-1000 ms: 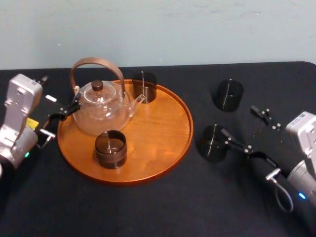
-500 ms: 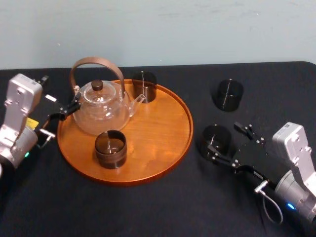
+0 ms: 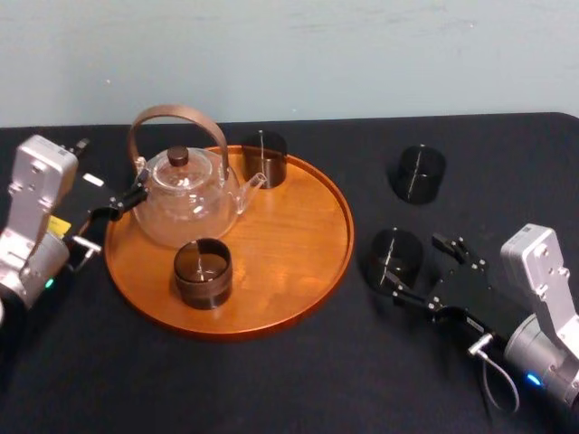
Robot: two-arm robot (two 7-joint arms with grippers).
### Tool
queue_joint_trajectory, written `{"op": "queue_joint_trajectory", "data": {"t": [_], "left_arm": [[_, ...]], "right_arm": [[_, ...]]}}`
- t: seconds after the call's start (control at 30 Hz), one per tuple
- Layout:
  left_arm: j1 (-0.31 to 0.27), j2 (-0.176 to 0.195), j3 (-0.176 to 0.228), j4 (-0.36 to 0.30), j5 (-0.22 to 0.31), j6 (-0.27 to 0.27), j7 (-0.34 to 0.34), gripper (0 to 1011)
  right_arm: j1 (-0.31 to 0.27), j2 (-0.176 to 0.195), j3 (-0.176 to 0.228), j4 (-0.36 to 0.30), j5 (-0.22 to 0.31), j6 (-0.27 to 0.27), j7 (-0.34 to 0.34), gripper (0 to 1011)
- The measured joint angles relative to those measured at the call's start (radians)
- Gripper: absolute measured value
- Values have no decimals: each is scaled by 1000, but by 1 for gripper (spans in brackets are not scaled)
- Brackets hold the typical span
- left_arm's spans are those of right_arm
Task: Pick up the glass from the table and place it on the tray.
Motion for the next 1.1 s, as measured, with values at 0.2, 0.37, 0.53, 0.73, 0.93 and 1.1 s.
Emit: {"op": "queue_joint_trajectory", "data": {"t": [0.2,0.37,0.53,0.73,0.93,1.1], "left_arm": [[0,0,0,0,0,0,0,1010],[0,0,0,0,0,0,0,1010],[0,0,0,0,0,0,0,1010],[0,0,0,0,0,0,0,1010],[0,0,0,0,0,0,0,1010],[0,0,0,0,0,0,0,1010]], "right_arm": [[-5,-13,11,9,-10,1,12,1002],[-5,-24,15,20,-17,3,24,1002],[6,-42,18,46,-19,13,41,1002],[26,-66,24,81,-24,25,58,1002],[43,-86,35,111,-36,30,64,1002],[56,-99,42,131,-44,31,74,1002]]}}
